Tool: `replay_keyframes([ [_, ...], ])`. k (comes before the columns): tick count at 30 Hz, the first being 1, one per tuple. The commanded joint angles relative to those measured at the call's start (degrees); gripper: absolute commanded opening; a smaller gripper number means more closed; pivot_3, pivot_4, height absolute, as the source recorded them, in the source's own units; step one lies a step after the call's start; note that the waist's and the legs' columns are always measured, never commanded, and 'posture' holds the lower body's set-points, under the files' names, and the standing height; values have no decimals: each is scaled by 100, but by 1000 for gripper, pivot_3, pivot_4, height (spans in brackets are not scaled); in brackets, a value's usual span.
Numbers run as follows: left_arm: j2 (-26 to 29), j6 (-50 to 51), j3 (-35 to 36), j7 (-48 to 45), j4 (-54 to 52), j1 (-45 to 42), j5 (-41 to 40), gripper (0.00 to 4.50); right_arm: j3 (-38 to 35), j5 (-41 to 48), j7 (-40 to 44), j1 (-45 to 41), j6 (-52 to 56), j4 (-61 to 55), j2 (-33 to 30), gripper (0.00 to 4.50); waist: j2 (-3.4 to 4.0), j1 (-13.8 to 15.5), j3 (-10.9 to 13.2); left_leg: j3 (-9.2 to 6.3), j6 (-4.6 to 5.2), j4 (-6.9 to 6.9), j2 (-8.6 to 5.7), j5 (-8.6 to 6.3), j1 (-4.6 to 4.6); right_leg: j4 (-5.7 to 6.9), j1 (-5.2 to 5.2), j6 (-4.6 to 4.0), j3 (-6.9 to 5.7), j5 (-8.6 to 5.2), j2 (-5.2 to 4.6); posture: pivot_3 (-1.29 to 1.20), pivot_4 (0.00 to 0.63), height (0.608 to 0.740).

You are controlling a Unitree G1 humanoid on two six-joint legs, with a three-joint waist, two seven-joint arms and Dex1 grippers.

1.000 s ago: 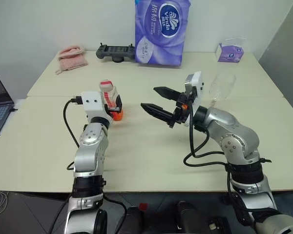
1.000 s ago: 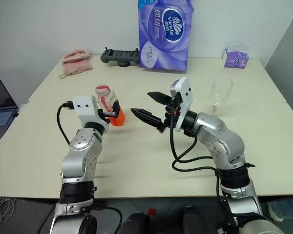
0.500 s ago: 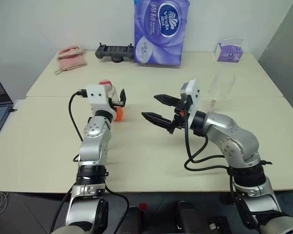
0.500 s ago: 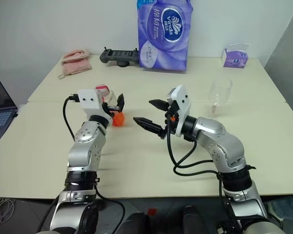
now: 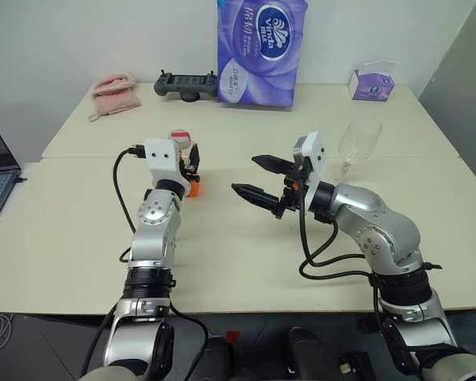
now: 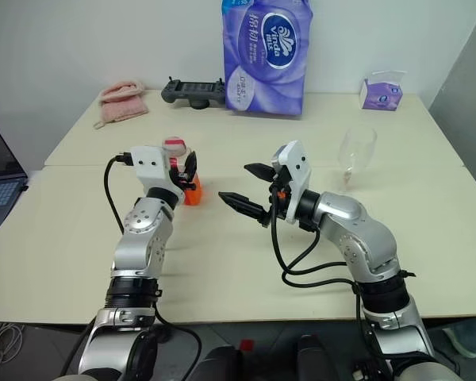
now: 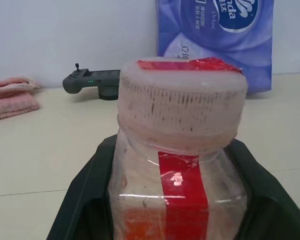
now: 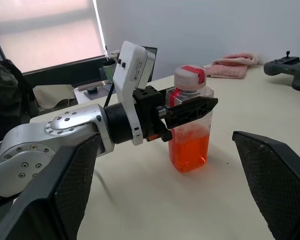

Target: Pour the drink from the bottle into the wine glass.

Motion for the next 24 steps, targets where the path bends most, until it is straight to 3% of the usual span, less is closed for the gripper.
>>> replay_keyframes([
  [1,265,-48,112,-233,-221,-128,-90,2121,-72,-12,80,-194,20,-342,-195,4500,0,0,0,0,0,0,0,0,0,1,-1,0,0,0,0,0,150,740],
  [6,554,476,-53,-1412,-1020,85,-839,2121,-143,-265,-154,-752,241,-265,-544,4500,0,-5,1,1,0,0,1,0,-6,0,-6,0,0,0,0,0,150,740],
  [10,1012,1656,-402,-2722,-2404,617,-1994,2121,-455,451,27,-1222,1267,-392,-790,4500,0,-20,1,0,-2,-4,11,-1,-9,-2,-8,-1,1,0,-1,0,150,740],
  [16,1085,2446,-824,-2965,-3386,858,-2508,2121,-445,757,27,-1367,1772,-652,-939,4500,-1,-13,1,-6,-1,-2,14,-4,-12,-3,-5,0,-3,0,-7,0,150,740],
  [24,914,2474,-986,-2979,-3521,819,-2567,2121,-336,814,-91,-1271,2197,-809,-985,4500,-1,-14,1,10,-1,3,8,-3,-4,-1,-4,-1,5,-1,9,0,150,740],
])
